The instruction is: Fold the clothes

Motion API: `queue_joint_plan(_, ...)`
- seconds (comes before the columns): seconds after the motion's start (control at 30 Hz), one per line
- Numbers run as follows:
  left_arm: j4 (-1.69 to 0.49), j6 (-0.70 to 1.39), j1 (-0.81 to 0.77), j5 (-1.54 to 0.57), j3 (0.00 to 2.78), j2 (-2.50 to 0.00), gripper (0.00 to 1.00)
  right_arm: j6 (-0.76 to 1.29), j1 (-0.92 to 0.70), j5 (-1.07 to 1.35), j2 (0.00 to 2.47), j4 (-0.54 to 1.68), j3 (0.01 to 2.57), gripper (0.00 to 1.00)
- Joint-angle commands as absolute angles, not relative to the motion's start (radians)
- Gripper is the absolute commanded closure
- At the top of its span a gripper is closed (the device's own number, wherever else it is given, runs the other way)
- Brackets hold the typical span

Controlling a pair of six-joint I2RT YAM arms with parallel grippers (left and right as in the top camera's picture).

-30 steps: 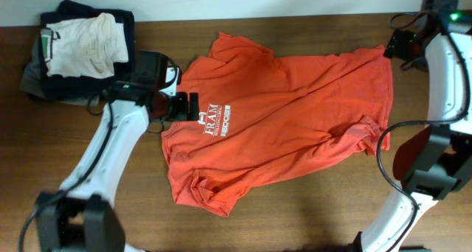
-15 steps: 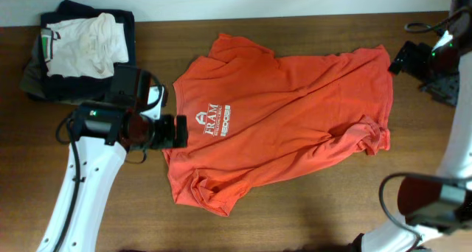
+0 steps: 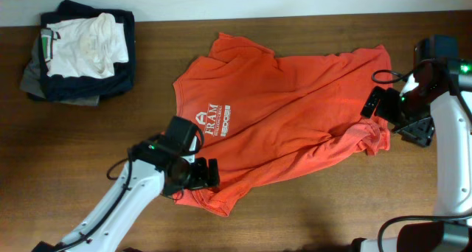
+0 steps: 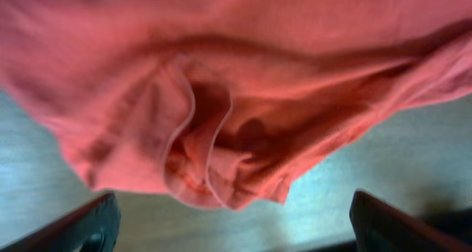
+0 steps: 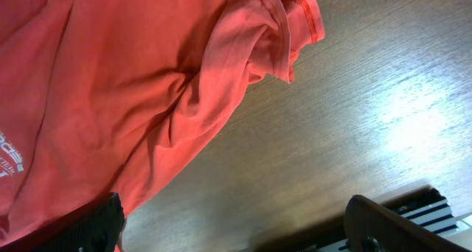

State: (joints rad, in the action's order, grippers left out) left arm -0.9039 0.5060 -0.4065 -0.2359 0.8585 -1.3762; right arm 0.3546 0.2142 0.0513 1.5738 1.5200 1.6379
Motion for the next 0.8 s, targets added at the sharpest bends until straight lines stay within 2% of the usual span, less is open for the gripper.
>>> queue_joint_plan(0.0, -0.844, 0.654, -0.430, -0.180, 0.788, -1.375, 0.02, 0.345, 0.209, 0.053, 1.567, 1.518, 1.634, 0.01)
queue_joint_plan(0.13, -0.814, 0.670, -0.430, -0.138, 0.759, -1.423, 0.11, 0.345, 0.209, 0.053, 1.567, 1.520, 1.634, 0.01)
queue_joint_plan(0.27, -0.808, 0.669, -0.430, -0.142, 0.757, -1.499, 0.11, 0.345, 0.209, 0.053, 1.567, 1.513, 1.634, 0.01)
queue_joint_plan(0.3, -0.802, 0.669, -0.430, -0.141, 0.757, -1.512, 0.19, 0.345, 0.209, 0.052, 1.567, 1.513, 1.634, 0.01)
queue_joint_plan(0.33, -0.796, 0.665, -0.430, -0.141, 0.757, -1.515, 0.32, 0.345, 0.209, 0.051, 1.567, 1.513, 1.634, 0.01)
queue_joint_plan(0.37, -0.792, 0.659, -0.429, -0.141, 0.757, -1.515, 0.52, 0.345, 0.209, 0.043, 1.568, 1.513, 1.634, 0.01)
queue_joint_plan(0.4, -0.792, 0.658, -0.429, -0.137, 0.758, -1.515, 0.82, 0.346, 0.209, 0.024, 1.568, 1.513, 1.625, 0.01)
queue_joint_plan(0.43, -0.792, 0.658, -0.429, -0.133, 0.758, -1.515, 0.92, 0.347, 0.209, 0.017, 1.568, 1.513, 1.613, 0.01)
queue_joint_plan(0.53, -0.792, 0.658, -0.429, -0.133, 0.758, -1.514, 0.94, 0.353, 0.209, 0.015, 1.568, 1.480, 1.518, 0.01)
queue_joint_plan(0.67, -0.785, 0.658, -0.429, -0.133, 0.758, -1.514, 0.94, 0.353, 0.209, 0.027, 1.579, 1.283, 1.311, 0.01)
queue_joint_plan(0.77, -0.785, 0.658, -0.429, -0.133, 0.758, -1.514, 0.99, 0.375, 0.210, 0.026, 1.627, 1.074, 1.203, 0.00)
